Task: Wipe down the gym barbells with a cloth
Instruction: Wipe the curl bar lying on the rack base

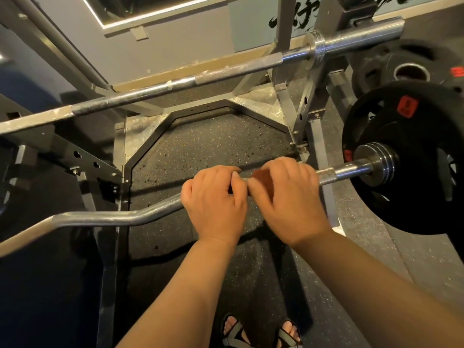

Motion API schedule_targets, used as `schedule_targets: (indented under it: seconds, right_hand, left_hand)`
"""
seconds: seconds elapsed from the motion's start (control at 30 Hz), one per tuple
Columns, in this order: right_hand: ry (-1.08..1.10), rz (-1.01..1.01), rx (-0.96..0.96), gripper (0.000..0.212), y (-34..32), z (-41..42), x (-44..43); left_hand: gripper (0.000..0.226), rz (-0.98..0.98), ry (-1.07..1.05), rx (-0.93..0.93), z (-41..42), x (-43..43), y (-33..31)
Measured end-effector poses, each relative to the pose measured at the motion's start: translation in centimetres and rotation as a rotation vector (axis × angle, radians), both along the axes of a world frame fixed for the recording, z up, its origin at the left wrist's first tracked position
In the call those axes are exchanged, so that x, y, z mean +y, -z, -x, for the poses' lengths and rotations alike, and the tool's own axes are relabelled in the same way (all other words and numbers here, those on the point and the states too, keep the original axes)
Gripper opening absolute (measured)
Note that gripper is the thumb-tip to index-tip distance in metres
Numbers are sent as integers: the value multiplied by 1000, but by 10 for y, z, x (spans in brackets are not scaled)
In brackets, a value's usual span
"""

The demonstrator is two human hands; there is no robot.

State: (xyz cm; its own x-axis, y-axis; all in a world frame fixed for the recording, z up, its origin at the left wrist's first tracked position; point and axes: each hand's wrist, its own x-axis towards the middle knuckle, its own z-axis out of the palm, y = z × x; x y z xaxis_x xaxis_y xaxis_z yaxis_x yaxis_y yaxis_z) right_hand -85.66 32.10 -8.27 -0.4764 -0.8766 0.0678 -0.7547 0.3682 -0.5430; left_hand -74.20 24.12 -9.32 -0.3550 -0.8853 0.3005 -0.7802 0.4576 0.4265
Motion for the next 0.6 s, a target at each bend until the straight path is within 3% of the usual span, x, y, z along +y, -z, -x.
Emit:
schedule_targets:
  seconds: [0.07, 0.27, 0.4, 0.5, 0.6]
  right_hand:
    - [-61, 12, -4, 46, 4, 2, 5]
    - [-188, 38, 69, 28, 11, 37, 36]
    - [50, 17, 49, 31, 8, 64, 50]
    - [311, 102, -125, 29, 7, 51, 46]
    - [190, 159, -120, 21, 15, 19, 43]
  left_hand:
    - [27, 18, -10, -18, 0, 0, 0]
    - [15, 53, -50, -87, 7, 9, 4]
    - [21, 36, -42, -85, 9, 12, 8]
    - [37, 17, -4, -77, 13, 14, 8]
    - [41, 24, 69, -114, 23, 19, 9]
